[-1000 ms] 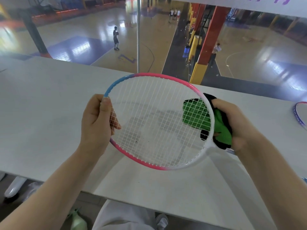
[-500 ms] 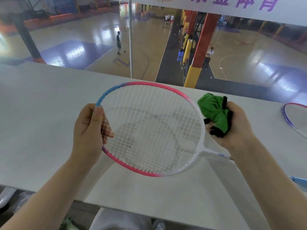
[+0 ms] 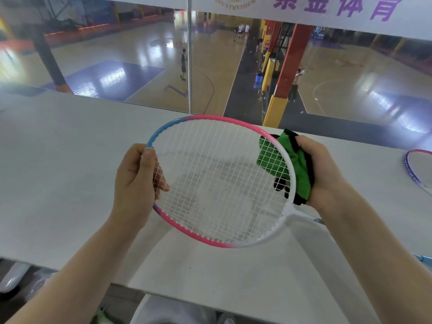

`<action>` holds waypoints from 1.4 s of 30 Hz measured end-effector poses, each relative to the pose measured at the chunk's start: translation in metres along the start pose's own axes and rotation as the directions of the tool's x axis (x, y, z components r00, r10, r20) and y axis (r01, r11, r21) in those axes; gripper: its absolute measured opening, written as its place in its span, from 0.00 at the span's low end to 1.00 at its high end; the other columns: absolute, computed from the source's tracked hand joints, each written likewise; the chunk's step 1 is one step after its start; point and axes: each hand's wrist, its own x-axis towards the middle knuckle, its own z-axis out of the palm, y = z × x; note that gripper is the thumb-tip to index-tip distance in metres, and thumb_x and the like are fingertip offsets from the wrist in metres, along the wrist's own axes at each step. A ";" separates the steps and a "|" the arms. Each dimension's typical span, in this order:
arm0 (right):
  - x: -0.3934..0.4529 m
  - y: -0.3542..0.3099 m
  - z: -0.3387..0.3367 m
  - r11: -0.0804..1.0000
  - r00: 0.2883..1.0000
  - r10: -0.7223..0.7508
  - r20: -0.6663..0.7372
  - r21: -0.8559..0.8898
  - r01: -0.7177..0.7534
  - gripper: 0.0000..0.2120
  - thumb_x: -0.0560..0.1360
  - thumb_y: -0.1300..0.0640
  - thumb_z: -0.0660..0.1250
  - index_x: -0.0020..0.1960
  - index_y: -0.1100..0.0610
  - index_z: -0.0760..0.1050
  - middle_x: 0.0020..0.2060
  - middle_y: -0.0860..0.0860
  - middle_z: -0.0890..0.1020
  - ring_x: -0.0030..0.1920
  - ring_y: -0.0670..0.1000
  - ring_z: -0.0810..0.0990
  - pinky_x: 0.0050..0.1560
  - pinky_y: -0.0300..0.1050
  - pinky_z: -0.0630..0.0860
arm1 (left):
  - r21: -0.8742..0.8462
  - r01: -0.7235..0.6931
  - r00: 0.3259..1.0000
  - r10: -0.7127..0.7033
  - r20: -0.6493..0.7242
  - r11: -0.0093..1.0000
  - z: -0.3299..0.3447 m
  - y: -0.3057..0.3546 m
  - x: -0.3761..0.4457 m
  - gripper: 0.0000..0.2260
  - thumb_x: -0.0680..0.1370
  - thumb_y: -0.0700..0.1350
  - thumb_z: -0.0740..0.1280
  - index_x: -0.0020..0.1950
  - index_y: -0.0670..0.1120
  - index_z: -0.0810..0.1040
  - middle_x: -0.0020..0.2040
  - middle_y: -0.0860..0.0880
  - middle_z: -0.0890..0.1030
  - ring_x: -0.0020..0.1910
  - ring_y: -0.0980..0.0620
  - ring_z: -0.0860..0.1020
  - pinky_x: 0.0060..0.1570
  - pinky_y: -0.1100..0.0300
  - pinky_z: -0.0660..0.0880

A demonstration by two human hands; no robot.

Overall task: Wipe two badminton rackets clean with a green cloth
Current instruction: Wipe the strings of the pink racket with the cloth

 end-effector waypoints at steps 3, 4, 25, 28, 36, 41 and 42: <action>0.002 0.001 -0.003 0.999 0.997 -0.041 -0.065 0.019 0.042 0.22 0.79 0.49 0.56 0.38 0.52 0.87 0.38 0.50 0.84 0.35 0.51 0.84 0.39 0.45 0.72 | -0.007 0.016 1.000 -0.017 -0.004 1.000 0.001 -0.001 0.000 0.12 0.85 0.45 0.55 0.42 0.48 0.71 0.27 0.54 0.70 0.24 0.56 0.69 0.23 0.65 0.70; 0.002 0.001 -0.003 0.997 0.993 -0.064 -0.101 0.030 0.067 0.22 0.80 0.48 0.56 0.41 0.52 0.87 0.40 0.50 0.85 0.36 0.50 0.84 0.40 0.46 0.72 | -0.004 0.024 1.000 -0.024 -0.006 1.000 0.002 -0.001 0.000 0.13 0.85 0.45 0.55 0.42 0.48 0.71 0.27 0.54 0.70 0.24 0.56 0.69 0.24 0.65 0.69; -0.054 0.028 -0.012 0.746 0.736 -0.657 -0.163 -0.282 0.604 0.15 0.77 0.60 0.60 0.35 0.50 0.79 0.38 0.53 0.84 0.31 0.59 0.79 0.27 0.41 0.73 | -0.073 0.056 0.982 -0.068 -0.175 0.996 -0.009 0.015 0.016 0.12 0.84 0.46 0.56 0.41 0.50 0.70 0.29 0.51 0.70 0.26 0.55 0.70 0.26 0.63 0.68; -0.057 0.043 -0.024 0.630 0.713 -0.701 0.017 -0.453 0.630 0.14 0.72 0.62 0.60 0.37 0.45 0.77 0.31 0.49 0.77 0.27 0.58 0.74 0.24 0.44 0.71 | -0.115 0.068 0.972 -0.092 -0.217 0.991 -0.013 0.017 0.019 0.12 0.84 0.46 0.55 0.41 0.50 0.70 0.28 0.53 0.70 0.25 0.57 0.71 0.30 0.59 0.68; -0.037 0.069 -0.040 0.414 0.863 -0.500 0.077 -0.854 0.316 0.06 0.76 0.55 0.68 0.44 0.44 0.76 0.32 0.45 0.79 0.28 0.46 0.77 0.29 0.38 0.72 | -0.267 0.108 0.940 -0.186 -0.285 0.958 -0.020 0.022 0.023 0.13 0.84 0.48 0.55 0.41 0.50 0.70 0.27 0.54 0.70 0.25 0.57 0.69 0.30 0.61 0.67; 0.019 0.074 -0.038 0.093 0.826 -0.555 0.102 -0.979 0.183 0.12 0.76 0.42 0.64 0.48 0.50 0.75 0.44 0.42 0.76 0.47 0.49 0.73 0.47 0.43 0.69 | -0.344 0.105 0.943 -0.204 -0.264 0.933 -0.018 0.024 0.020 0.13 0.85 0.48 0.55 0.41 0.50 0.70 0.27 0.55 0.70 0.25 0.57 0.69 0.29 0.62 0.66; 0.031 0.077 -0.034 0.113 0.834 -0.542 0.098 -0.976 0.188 0.12 0.76 0.42 0.63 0.46 0.50 0.75 0.42 0.42 0.76 0.46 0.49 0.74 0.44 0.42 0.69 | -0.345 0.106 0.943 -0.204 -0.263 0.933 -0.018 0.025 0.019 0.13 0.85 0.48 0.55 0.41 0.50 0.70 0.27 0.54 0.70 0.25 0.57 0.68 0.29 0.62 0.65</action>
